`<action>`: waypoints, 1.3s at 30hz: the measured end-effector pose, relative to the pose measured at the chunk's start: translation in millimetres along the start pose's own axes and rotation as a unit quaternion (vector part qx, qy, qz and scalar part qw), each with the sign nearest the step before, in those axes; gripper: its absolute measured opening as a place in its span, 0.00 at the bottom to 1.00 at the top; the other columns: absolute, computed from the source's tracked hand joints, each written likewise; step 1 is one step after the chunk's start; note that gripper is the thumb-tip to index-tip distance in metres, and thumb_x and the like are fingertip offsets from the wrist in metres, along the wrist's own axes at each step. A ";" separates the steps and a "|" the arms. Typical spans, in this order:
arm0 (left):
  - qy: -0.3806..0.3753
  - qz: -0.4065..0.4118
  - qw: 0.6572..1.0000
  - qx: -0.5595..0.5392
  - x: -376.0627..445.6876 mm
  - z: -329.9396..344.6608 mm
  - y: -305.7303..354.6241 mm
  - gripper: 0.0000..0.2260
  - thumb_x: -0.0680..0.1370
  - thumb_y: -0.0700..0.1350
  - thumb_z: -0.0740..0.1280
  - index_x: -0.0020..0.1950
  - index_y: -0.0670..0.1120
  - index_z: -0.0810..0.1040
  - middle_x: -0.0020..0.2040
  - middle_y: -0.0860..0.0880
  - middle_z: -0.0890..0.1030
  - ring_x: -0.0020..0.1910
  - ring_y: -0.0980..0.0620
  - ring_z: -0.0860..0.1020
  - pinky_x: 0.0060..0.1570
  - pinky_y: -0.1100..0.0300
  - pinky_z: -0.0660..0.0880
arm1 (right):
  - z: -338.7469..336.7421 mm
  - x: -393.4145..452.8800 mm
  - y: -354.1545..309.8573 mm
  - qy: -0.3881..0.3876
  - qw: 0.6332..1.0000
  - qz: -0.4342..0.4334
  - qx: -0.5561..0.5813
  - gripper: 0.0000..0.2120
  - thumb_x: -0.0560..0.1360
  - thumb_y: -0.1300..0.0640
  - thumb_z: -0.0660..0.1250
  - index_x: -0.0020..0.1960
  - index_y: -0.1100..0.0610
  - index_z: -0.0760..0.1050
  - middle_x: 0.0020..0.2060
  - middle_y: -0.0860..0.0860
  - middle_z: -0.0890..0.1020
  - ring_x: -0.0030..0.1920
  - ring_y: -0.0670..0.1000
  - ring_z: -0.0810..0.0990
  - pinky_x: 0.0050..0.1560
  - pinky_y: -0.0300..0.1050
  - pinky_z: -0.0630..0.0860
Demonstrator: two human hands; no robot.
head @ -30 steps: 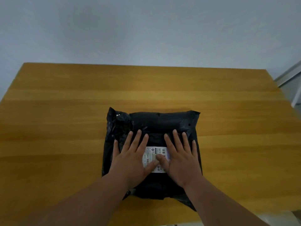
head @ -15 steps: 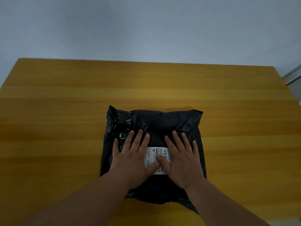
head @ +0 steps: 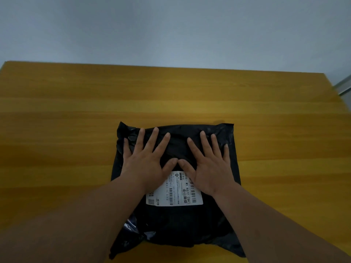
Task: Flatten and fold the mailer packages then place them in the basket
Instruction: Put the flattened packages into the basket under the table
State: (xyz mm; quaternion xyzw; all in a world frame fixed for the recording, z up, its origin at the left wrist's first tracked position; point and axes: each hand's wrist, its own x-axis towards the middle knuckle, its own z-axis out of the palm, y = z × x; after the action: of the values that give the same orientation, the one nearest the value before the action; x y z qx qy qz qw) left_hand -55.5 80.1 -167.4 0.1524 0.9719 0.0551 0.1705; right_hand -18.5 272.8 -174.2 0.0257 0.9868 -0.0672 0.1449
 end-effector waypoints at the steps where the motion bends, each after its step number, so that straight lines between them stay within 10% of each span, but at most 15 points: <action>1: 0.002 -0.003 1.000 -0.004 1.4 1.1 0.3 0.34 0.72 0.73 0.34 0.75 0.64 0.30 0.77 0.56 0.30 0.74 0.47 0.26 0.72 0.34 0.35 | 0.7 1.7 1.2 -0.003 1.000 -0.001 -0.001 0.43 0.64 0.22 0.22 0.77 0.36 0.34 0.77 0.45 0.32 0.76 0.52 0.27 0.74 0.63 0.34; 14: -0.006 -0.012 1.000 0.003 7.2 2.5 2.5 0.34 0.73 0.73 0.35 0.75 0.62 0.29 0.78 0.55 0.31 0.75 0.46 0.28 0.73 0.35 0.38 | -1.6 7.2 0.3 -0.013 1.000 -0.002 -0.012 0.42 0.66 0.23 0.24 0.77 0.37 0.36 0.78 0.45 0.33 0.76 0.52 0.28 0.74 0.64 0.32; 21: 0.107 0.005 0.992 -0.061 -48.7 -7.3 -13.1 0.32 0.77 0.70 0.37 0.79 0.60 0.43 0.81 0.52 0.46 0.79 0.48 0.44 0.74 0.44 0.43 | -20.0 -35.4 -24.7 0.116 0.989 -0.031 0.082 0.35 0.78 0.31 0.40 0.77 0.48 0.63 0.79 0.49 0.57 0.79 0.53 0.51 0.77 0.59 0.45; 26: 0.037 0.046 0.997 -0.049 -91.7 11.5 -13.4 0.31 0.76 0.69 0.33 0.76 0.60 0.30 0.77 0.55 0.30 0.76 0.50 0.29 0.76 0.45 0.38 | -5.1 -72.8 -34.7 0.006 0.995 -0.088 0.043 0.37 0.74 0.25 0.38 0.79 0.39 0.40 0.78 0.44 0.35 0.77 0.52 0.32 0.76 0.62 0.36; 30: 0.013 0.059 0.998 -0.034 -98.6 28.8 -11.0 0.32 0.76 0.70 0.35 0.74 0.59 0.26 0.74 0.56 0.24 0.72 0.49 0.22 0.73 0.45 0.32 | 13.0 -82.8 -29.4 0.009 0.996 -0.086 0.008 0.37 0.74 0.24 0.40 0.79 0.38 0.40 0.79 0.45 0.37 0.78 0.56 0.35 0.74 0.68 0.40; 39: 0.033 0.083 0.996 -0.003 -98.0 42.7 -17.3 0.43 0.73 0.77 0.44 0.81 0.52 0.47 0.81 0.52 0.45 0.79 0.44 0.41 0.73 0.40 0.43 | 27.9 -85.0 -27.5 0.036 0.996 -0.074 -0.026 0.36 0.75 0.25 0.41 0.79 0.39 0.45 0.80 0.47 0.44 0.79 0.57 0.43 0.72 0.72 0.46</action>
State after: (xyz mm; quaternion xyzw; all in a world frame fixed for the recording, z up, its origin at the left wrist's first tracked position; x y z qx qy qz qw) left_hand 42.3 35.2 -179.2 0.2298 0.9610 0.0765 0.1333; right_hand 68.8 239.0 -172.6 -0.0483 0.9920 -0.0514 0.1049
